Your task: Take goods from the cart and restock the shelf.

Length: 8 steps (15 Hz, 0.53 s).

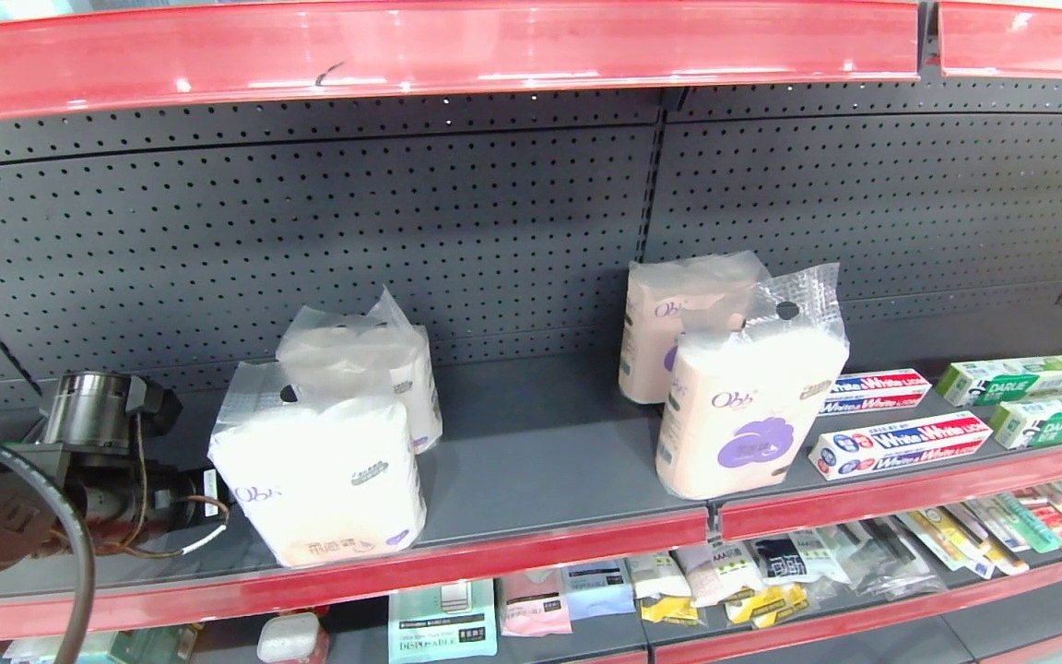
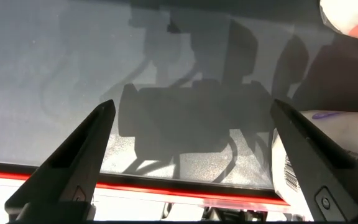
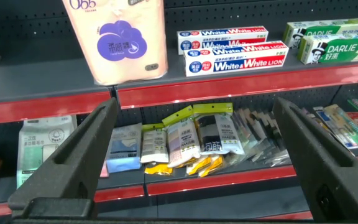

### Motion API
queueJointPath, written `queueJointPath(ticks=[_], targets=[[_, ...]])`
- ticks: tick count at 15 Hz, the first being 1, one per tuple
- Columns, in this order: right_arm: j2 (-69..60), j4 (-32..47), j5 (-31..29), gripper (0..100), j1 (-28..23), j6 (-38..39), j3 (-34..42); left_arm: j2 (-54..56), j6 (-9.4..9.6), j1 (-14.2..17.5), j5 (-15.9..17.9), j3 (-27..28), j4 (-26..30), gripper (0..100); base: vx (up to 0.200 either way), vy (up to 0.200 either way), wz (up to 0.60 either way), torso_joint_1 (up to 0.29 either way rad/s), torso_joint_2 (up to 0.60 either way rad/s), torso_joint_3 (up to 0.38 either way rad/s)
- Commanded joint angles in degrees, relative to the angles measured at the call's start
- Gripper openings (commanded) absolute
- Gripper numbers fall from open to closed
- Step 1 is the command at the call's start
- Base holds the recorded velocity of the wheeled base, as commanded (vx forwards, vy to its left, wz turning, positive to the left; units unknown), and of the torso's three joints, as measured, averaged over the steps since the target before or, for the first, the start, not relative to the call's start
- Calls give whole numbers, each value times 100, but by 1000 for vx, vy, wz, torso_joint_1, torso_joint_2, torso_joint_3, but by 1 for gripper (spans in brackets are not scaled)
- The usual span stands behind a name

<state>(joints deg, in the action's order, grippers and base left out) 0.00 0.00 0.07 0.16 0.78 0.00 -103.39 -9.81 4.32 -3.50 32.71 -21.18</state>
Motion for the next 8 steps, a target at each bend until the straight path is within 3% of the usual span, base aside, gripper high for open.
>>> queueJointPath(ticks=[1,8], targets=[[9,0,1,100,2,1,0,12,-3,-1,-2,-19,-1,100,0,0,0,0,0,0],[9,0,1,100,2,1,0,12,-21,-1,-2,-28,-1,100,0,0,0,0,0,0]])
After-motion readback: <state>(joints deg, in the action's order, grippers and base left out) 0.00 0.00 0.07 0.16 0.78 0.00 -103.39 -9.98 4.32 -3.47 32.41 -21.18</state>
